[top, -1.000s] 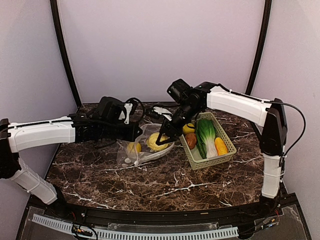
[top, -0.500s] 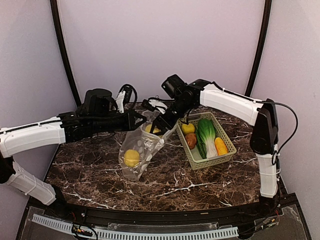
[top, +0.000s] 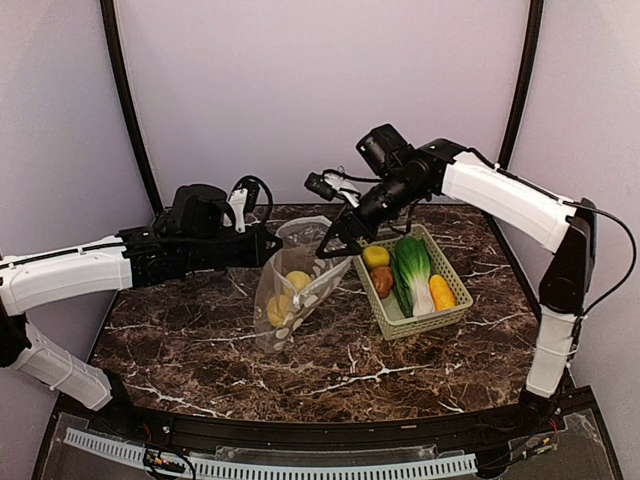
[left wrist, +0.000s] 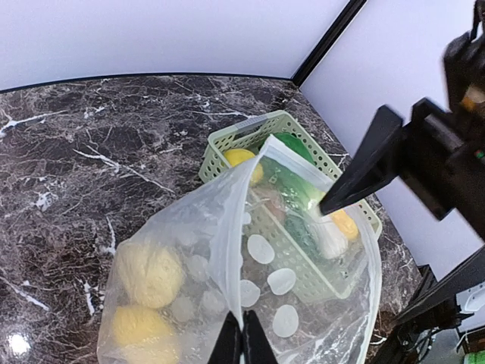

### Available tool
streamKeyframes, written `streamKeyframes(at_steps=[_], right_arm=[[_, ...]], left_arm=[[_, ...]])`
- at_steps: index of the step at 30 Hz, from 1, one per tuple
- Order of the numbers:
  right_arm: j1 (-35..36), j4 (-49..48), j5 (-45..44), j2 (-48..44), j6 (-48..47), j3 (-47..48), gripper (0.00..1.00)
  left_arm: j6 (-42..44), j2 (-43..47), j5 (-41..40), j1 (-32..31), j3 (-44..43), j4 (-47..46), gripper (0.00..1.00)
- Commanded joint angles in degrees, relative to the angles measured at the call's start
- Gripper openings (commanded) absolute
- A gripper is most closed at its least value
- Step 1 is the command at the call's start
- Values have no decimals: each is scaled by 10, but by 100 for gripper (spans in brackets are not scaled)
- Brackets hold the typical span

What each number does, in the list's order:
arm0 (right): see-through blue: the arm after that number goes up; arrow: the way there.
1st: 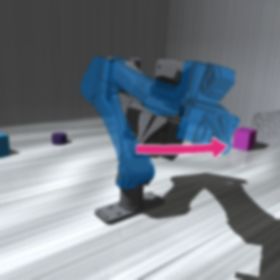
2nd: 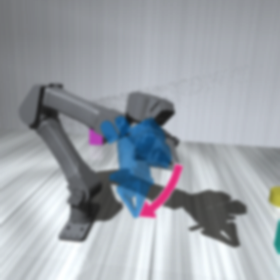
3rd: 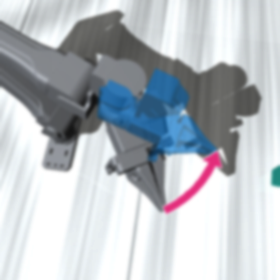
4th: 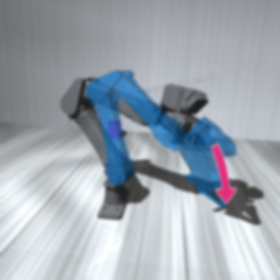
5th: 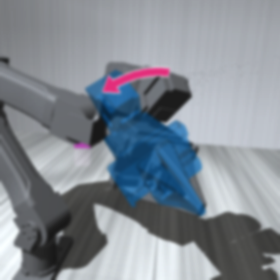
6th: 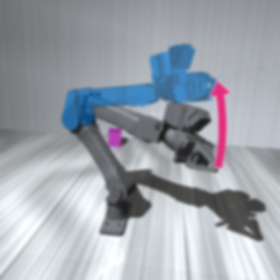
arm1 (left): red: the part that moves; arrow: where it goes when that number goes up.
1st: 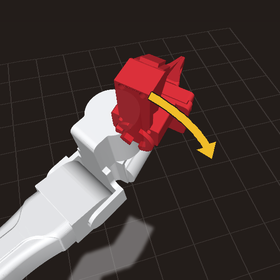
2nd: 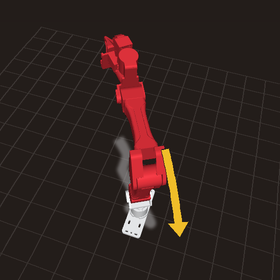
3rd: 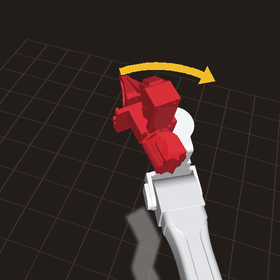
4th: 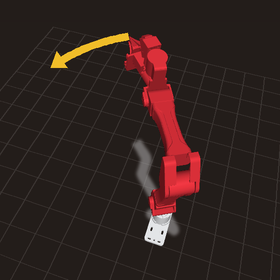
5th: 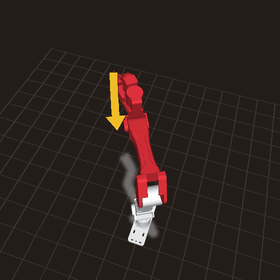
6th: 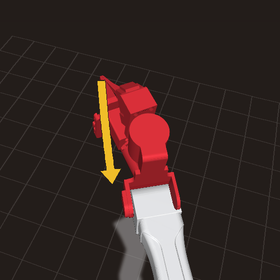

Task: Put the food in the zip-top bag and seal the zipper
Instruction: Place the fake fruit in the zipper food storage bag, then pick up the fake vegetable from the bin.

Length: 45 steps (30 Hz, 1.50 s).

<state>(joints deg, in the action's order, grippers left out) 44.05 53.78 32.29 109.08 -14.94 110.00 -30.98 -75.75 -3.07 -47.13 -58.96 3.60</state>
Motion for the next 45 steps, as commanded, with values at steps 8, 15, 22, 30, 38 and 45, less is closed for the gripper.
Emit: streamKeyframes(at_steps=[8,15,22,30,38,45], right_arm=[[-122,-18,29,-126,-33,-106,81],[-204,-62,20,-143,-58,-230,77],[-210,-87,-37,-94,-51,-269,72],[-225,-102,-143,-69,-9,-270,70],[-234,-105,-211,-23,49,-251,70],[-235,-98,-273,20,91,-206,65]], left_arm=[[122,-14,-46,15,-111,161,1],[210,-52,-80,15,-186,278,1],[181,-108,3,15,-173,263,1],[165,-108,25,15,-164,241,1],[156,-108,29,15,-161,233,1],[151,-103,29,15,-157,231,1]])
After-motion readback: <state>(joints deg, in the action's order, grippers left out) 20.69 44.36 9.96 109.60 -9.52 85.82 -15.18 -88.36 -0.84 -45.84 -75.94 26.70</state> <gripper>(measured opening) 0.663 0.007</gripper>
